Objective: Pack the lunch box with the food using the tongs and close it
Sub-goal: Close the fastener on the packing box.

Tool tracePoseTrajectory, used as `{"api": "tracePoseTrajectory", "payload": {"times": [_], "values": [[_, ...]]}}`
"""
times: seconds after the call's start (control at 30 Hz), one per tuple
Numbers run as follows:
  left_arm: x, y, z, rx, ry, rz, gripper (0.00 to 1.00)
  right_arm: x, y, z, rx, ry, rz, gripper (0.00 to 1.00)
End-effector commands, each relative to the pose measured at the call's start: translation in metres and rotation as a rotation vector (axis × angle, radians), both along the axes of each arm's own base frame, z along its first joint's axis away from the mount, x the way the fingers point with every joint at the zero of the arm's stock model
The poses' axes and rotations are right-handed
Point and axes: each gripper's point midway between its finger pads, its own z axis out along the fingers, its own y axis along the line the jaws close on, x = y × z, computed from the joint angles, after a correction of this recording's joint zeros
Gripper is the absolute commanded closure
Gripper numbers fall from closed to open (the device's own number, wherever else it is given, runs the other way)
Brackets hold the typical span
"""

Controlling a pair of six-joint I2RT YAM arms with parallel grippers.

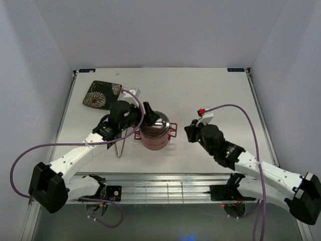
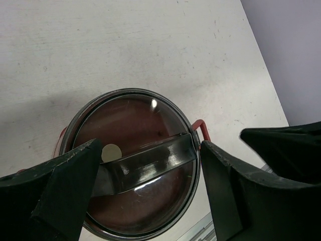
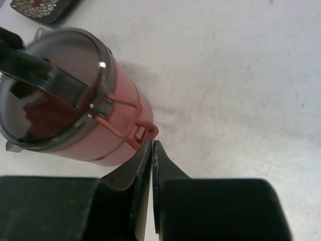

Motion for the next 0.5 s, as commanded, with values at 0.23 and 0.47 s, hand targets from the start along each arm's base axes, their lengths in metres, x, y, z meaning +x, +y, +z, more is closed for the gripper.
{"api": "tracePoseTrajectory", "payload": {"times": [0.23, 0.47], "values": [[-0.003, 0.002, 0.004, 0.007, -0.030, -0.007, 0.10, 0.018, 0.057, 0.040, -0.199, 0.166, 0.151, 0.92], [-0.003, -0.002, 0.000, 0.001, -0.022, -0.022, 0.10, -0.008, 0.075, -0.053, -0.269, 0.389, 0.103, 0.92]]}}
